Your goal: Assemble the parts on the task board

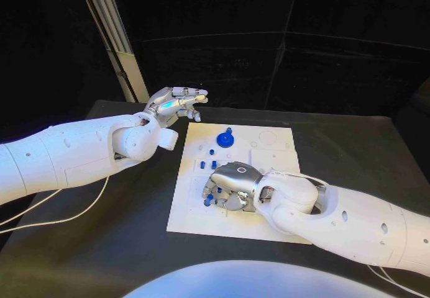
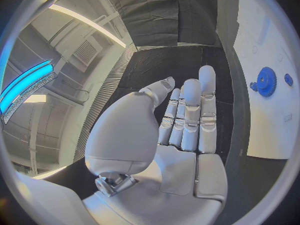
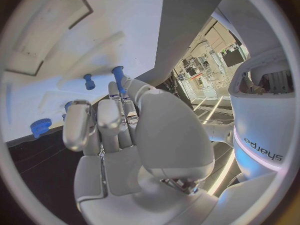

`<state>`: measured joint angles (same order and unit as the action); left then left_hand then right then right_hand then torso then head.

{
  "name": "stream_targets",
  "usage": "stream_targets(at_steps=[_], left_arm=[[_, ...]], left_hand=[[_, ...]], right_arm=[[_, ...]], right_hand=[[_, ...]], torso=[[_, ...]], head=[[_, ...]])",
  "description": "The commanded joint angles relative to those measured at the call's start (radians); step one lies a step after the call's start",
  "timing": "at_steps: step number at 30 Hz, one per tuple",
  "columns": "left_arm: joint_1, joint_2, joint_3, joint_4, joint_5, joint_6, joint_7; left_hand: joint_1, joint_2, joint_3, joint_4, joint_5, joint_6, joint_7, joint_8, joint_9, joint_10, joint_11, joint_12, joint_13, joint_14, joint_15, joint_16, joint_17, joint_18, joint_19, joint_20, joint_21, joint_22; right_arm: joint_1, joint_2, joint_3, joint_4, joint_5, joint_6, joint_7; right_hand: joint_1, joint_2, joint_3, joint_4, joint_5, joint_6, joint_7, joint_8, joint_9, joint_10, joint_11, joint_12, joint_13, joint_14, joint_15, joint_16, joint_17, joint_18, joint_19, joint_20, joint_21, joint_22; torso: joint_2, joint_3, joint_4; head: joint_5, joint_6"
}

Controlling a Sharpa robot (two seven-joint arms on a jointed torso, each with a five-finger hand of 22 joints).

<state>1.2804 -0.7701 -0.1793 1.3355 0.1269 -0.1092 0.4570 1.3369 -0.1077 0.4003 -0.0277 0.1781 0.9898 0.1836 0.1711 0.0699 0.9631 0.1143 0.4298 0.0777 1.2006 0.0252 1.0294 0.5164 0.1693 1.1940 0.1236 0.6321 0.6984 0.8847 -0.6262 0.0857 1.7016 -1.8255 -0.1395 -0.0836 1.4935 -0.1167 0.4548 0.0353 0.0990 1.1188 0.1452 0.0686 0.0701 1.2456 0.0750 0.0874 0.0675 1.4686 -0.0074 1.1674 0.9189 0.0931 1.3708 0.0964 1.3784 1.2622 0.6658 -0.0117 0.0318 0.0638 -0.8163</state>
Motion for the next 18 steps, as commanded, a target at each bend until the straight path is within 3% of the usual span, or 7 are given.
stream_targets(at_steps=[1, 6, 11, 18], left_arm=[[0.002, 0.001, 0.001, 0.000, 0.002, 0.012, 0.001], [0.002, 0.001, 0.001, -0.001, 0.002, 0.014, 0.000], [0.002, 0.001, 0.001, -0.001, 0.002, 0.014, -0.002], [0.002, -0.001, 0.001, -0.001, 0.002, 0.016, -0.004]], left_hand=[[-0.001, 0.012, -0.001, -0.005, 0.002, -0.003, 0.004, 0.004, -0.001, -0.007, 0.001, 0.005, -0.001, -0.009, 0.001, -0.005, -0.001, 0.014, -0.006, 0.000, -0.004, -0.001], [-0.001, 0.014, -0.001, -0.006, 0.002, -0.003, 0.004, 0.006, -0.001, -0.008, 0.001, 0.007, -0.002, -0.010, 0.001, -0.004, -0.004, 0.014, -0.005, 0.000, -0.006, -0.003], [-0.001, 0.014, -0.001, -0.006, 0.002, -0.003, 0.004, 0.006, -0.001, -0.008, 0.001, 0.007, -0.002, -0.010, 0.001, -0.004, -0.004, 0.014, -0.005, 0.000, -0.006, -0.003], [-0.001, 0.014, -0.001, -0.006, 0.002, -0.003, 0.004, 0.006, -0.001, -0.008, 0.001, 0.007, -0.002, -0.010, 0.001, -0.004, -0.004, 0.014, -0.005, 0.000, -0.006, -0.003]], right_arm=[[0.000, 0.003, -0.004, 0.005, -0.032, 0.018, 0.000], [0.000, 0.005, -0.005, 0.004, -0.032, -0.017, 0.006], [0.000, 0.004, -0.006, 0.000, -0.025, -0.054, 0.006], [0.000, -0.004, -0.006, 0.006, -0.001, -0.137, 0.010]], right_hand=[[-0.014, -0.005, 0.004, -0.002, 0.005, -0.004, 0.007, -0.005, -0.001, 0.000, 0.002, -0.009, 0.000, 0.002, 0.000, 0.002, -0.004, -0.018, 0.000, 0.003, 0.002, -0.003], [-0.053, -0.032, -0.008, 0.008, 0.020, -0.039, 0.014, -0.008, -0.005, -0.049, 0.013, -0.027, -0.006, -0.005, 0.010, -0.009, -0.023, -0.014, -0.013, 0.009, -0.008, -0.018], [-0.096, -0.067, -0.046, 0.019, 0.035, -0.134, 0.022, -0.009, -0.007, -0.166, 0.032, -0.024, -0.006, -0.036, 0.025, -0.083, -0.128, 0.007, -0.077, 0.025, -0.073, -0.112], [-0.092, -0.050, -0.168, 0.019, 0.042, -0.223, 0.024, -0.004, -0.004, -0.277, 0.042, -0.010, -0.002, -0.051, 0.034, -0.163, -0.227, 0.029, -0.133, 0.033, -0.157, -0.218]], torso=[[0.000, -0.0002, -0.0013], [-0.001, -0.0008, -0.0003], [-0.001, -0.0004, -0.0002], [0.000, 0.0000, -0.0005]], head=[[-0.001, 0.000], [-0.003, 0.001], [-0.004, 0.003], [-0.007, 0.007]])
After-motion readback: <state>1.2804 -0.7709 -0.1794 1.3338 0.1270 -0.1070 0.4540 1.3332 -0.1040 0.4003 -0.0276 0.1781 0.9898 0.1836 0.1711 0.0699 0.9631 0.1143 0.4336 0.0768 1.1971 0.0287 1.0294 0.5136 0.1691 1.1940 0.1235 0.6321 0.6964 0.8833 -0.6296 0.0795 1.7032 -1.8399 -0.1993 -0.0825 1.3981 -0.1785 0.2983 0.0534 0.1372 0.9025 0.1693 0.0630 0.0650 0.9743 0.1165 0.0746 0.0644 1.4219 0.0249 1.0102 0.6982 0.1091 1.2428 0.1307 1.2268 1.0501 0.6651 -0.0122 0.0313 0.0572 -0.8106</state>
